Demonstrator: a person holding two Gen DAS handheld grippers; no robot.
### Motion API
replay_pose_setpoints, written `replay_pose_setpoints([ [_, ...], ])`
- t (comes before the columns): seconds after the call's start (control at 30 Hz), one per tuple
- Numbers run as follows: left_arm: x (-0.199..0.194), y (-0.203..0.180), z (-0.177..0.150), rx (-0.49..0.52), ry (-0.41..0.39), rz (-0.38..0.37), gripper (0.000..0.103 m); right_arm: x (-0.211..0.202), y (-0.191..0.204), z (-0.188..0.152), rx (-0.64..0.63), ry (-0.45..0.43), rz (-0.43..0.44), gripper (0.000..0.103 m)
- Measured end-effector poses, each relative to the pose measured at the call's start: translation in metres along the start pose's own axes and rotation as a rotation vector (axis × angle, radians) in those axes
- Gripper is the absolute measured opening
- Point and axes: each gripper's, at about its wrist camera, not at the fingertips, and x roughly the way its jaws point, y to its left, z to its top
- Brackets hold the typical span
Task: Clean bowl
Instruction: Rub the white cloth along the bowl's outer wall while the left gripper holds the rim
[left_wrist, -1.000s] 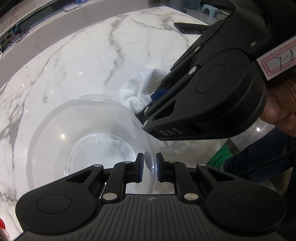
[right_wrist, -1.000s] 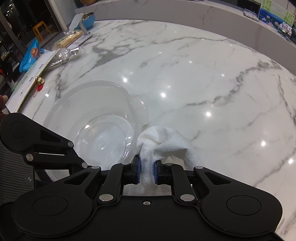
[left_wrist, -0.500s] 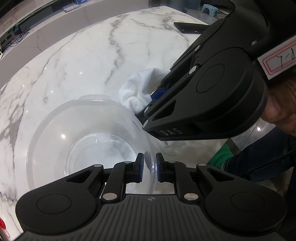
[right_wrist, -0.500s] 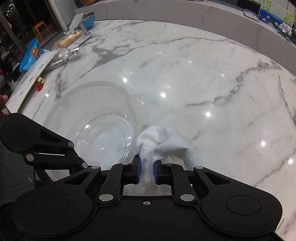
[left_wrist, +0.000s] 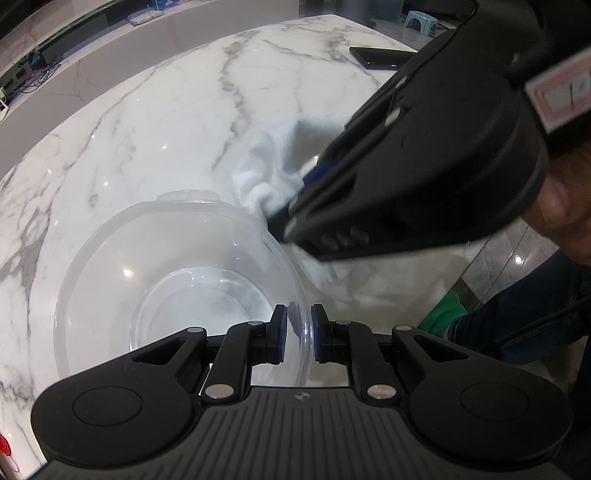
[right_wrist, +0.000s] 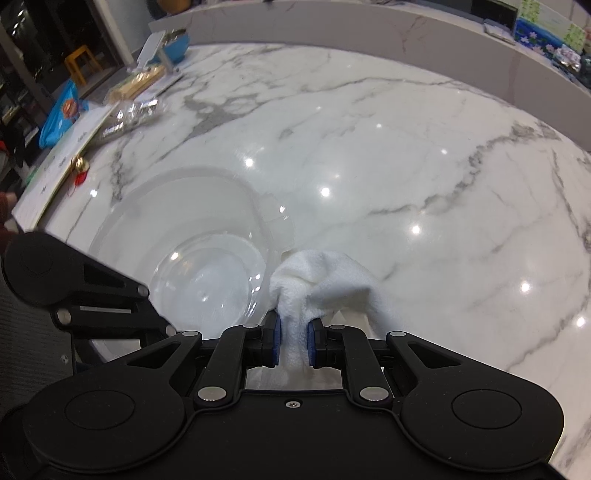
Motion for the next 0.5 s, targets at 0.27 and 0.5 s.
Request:
replay_pose_setpoints([
  [0.27,-0.002,0.004,0.0,-0.018,-0.013,0.011,0.012,-0.012,-0.002,0.001,0.0,-0.037,0.0,0.013],
  [0.5,-0.006,-0.004,0.006,-0.034,-0.04,0.02,0.012,-0.016,-0.012,-0.002,0.01,-0.04,-0.002,0.012],
])
